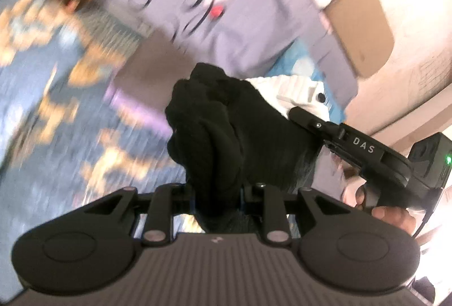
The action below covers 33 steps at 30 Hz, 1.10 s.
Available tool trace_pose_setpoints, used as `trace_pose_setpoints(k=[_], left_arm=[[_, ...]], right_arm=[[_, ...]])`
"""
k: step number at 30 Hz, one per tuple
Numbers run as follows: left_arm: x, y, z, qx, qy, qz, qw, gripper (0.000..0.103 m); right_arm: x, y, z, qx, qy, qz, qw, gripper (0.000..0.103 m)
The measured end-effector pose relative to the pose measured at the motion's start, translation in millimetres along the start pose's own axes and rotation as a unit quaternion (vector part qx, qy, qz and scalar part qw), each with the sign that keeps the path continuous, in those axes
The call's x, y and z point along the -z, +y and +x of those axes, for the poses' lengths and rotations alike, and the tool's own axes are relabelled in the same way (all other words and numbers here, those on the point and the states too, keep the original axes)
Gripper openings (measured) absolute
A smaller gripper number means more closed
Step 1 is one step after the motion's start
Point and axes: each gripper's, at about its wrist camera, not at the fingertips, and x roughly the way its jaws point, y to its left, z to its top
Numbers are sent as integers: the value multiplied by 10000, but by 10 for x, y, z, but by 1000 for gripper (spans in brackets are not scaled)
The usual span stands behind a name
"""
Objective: Fold clothes
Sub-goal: 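Carry the cardigan onto the grey and lilac stack with the left gripper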
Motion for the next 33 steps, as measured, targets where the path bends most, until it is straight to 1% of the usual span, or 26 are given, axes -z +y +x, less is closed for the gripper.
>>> trace_pose_setpoints(k=[3,5,7,9,10,12,14,15,17,18,19,21,23,27,31,33], left_arm=[[-486,-210,149,32,-417,115,9991,28],[-810,-351,249,53,-695,191,9974,28],[-1000,-376,463,43,-738,119,9972,28],[-1084,-300,745,37,-590,-80,9982,28],[-1094,-215,922,-22,-444,-250,9987,29],[-1044,64,1361,-100,-31,-771,9970,29],[-931,374,1815,-347,360,-1240,9910,29],[-871,472,1961,-443,464,-1338,9889,29],[-753,654,2231,-624,648,-1498,9846,29],[-726,673,2270,-633,650,-1443,9854,31],[-727,653,2289,-676,586,-1277,9878,32],[-761,615,2309,-688,572,-1134,9895,34],[-793,600,2287,-616,570,-1178,9895,34],[-884,527,2287,-523,553,-1173,9902,35],[-939,526,2458,-584,649,-1324,9873,37],[-945,477,2514,-700,706,-1191,9879,39]], right_arm=[[-498,-67,140,40,-286,-121,9995,14],[-766,-144,290,79,-331,-107,9994,14],[-964,-284,523,127,-236,-14,9996,14],[-1018,-486,821,146,-17,195,9997,15],[-1034,-596,978,150,106,312,9993,15],[-936,-831,1360,159,463,604,9970,15],[-739,-1002,1738,236,829,775,9933,15],[-603,-1061,1931,329,1025,786,9911,15],[-383,-1106,2197,543,1260,636,9885,15],[-295,-1114,2274,609,1288,555,9882,15],[-239,-1129,2306,609,1255,540,9887,15],[-220,-1200,2317,599,1157,667,9892,15],[-221,-1262,2307,611,1047,789,9895,14],[-365,-1231,2267,730,822,639,9919,14],[-409,-1265,2380,1017,949,583,9886,14],[-363,-1327,2430,1068,997,666,9870,14]])
